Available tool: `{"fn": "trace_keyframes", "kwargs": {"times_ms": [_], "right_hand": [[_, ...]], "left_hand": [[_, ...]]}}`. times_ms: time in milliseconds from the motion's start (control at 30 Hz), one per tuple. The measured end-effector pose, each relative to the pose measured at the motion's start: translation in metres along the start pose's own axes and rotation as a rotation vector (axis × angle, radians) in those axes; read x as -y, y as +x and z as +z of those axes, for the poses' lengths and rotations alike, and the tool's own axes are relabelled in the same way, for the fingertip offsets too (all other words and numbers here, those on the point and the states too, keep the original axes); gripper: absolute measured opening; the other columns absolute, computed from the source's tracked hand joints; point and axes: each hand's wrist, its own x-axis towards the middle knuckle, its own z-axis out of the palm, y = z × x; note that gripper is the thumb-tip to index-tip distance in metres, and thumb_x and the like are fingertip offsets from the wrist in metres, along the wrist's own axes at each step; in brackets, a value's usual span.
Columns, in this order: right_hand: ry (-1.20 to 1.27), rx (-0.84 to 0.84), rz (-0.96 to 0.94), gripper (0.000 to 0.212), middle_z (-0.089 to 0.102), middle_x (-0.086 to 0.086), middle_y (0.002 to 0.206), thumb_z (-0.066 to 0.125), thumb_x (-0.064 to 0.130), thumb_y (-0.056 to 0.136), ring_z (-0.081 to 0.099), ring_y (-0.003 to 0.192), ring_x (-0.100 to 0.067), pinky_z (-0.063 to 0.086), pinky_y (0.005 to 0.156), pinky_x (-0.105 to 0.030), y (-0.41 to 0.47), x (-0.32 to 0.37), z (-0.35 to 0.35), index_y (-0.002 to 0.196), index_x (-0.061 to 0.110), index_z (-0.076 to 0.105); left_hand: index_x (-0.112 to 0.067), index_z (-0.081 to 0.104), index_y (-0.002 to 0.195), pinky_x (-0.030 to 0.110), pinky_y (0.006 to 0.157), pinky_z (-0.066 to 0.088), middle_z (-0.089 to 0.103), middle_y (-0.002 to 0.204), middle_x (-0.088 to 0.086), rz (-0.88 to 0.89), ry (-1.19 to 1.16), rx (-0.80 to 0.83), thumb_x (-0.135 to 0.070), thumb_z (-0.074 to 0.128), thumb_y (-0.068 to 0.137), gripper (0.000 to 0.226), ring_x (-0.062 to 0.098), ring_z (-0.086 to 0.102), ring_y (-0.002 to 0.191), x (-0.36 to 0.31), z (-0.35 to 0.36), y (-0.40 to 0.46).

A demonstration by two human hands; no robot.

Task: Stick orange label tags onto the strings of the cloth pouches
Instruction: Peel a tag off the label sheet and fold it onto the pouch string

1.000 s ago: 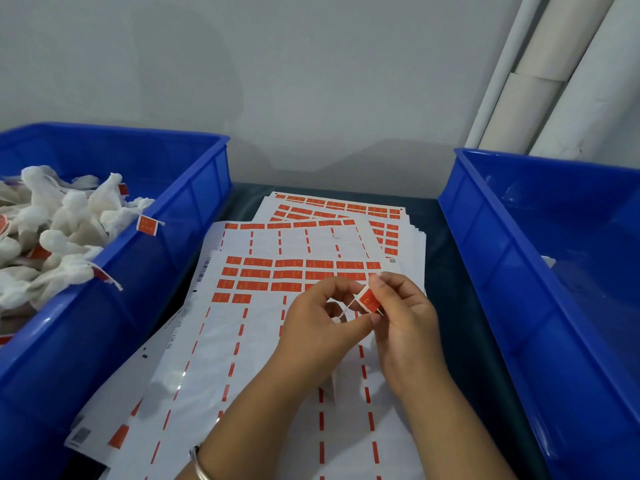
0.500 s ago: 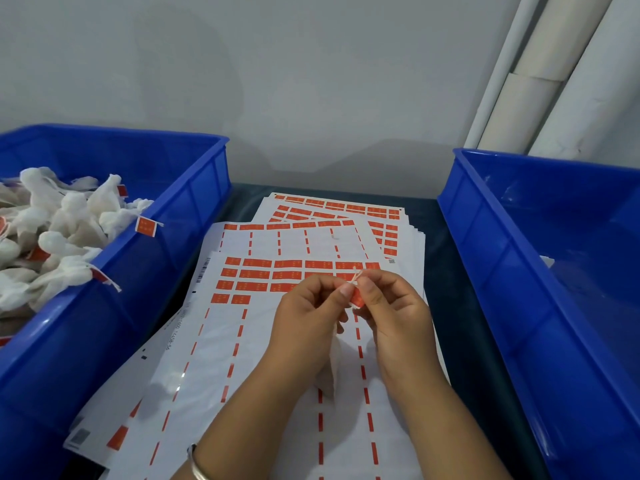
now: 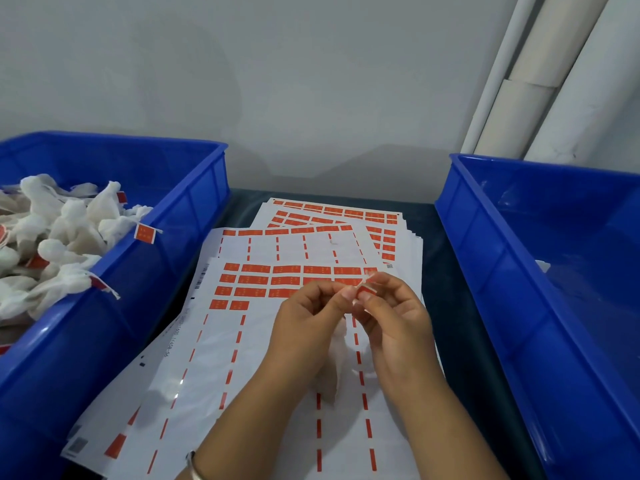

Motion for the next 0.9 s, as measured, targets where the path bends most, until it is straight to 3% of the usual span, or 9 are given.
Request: {"fn": "trace_keyframes", "kwargs": {"times_ms": [133,267,433,600,733,900], "right_hand": [[0.186,-0.054,0.069,0.017,0.074,0.000,0.096,0.065,0.008,0.085,0.072,0.088,-0.018,0.059,0.071,-0.030,0.004,0.003,-0.007,0.097,0.020,0.067],[0.246,-0.057,0.091,0.015,0.074,-0.002,0.095,0.062,0.010,0.087,0.072,0.084,-0.017,0.058,0.065,-0.028,0.006,0.002,-0.010,0.092,0.022,0.069],[0.281,-0.042,0.083,0.021,0.074,-0.002,0.099,0.061,0.013,0.089,0.072,0.089,-0.019,0.059,0.077,-0.036,0.009,-0.001,-0.012,0.084,0.027,0.075],[0.149,-0.088,0.105,0.013,0.074,0.003,0.100,0.064,0.017,0.089,0.071,0.092,-0.018,0.057,0.079,-0.034,0.010,-0.017,-0.011,0.099,0.023,0.068],[-0.101,-0.070,0.019,0.013,0.072,0.018,0.093,0.068,0.022,0.085,0.070,0.089,-0.007,0.058,0.076,-0.025,0.009,-0.025,-0.007,0.096,0.028,0.067],[-0.246,-0.058,-0.015,0.011,0.070,0.022,0.089,0.069,0.026,0.085,0.068,0.088,-0.004,0.058,0.077,-0.024,0.008,-0.030,-0.005,0.094,0.031,0.067]], "left_hand": [[-0.034,0.065,0.082,0.006,0.054,0.044,0.066,0.076,-0.021,-0.024,0.160,0.114,-0.041,0.074,0.069,0.017,-0.004,0.062,0.075,0.007,0.001,0.000],[-0.039,0.063,0.076,0.004,0.053,0.044,0.063,0.073,-0.024,-0.004,0.361,0.152,-0.035,0.075,0.074,0.013,-0.002,0.061,0.073,0.015,0.001,0.001],[-0.037,0.060,0.070,0.007,0.056,0.041,0.060,0.077,-0.019,0.021,0.510,0.171,-0.035,0.065,0.083,0.014,0.006,0.058,0.073,0.023,0.003,0.003],[-0.036,0.059,0.071,0.011,0.060,0.039,0.058,0.082,-0.019,0.007,0.468,-0.073,-0.033,0.061,0.085,0.015,0.006,0.055,0.075,0.026,0.003,0.008],[-0.034,0.060,0.074,0.013,0.056,0.035,0.056,0.085,-0.020,-0.076,0.356,-0.324,-0.037,0.059,0.085,0.012,0.009,0.054,0.075,0.026,0.000,0.013],[-0.034,0.065,0.082,0.011,0.058,0.037,0.061,0.086,-0.019,-0.036,0.357,-0.391,-0.037,0.058,0.086,0.009,0.008,0.057,0.074,0.030,-0.002,0.011]]}}
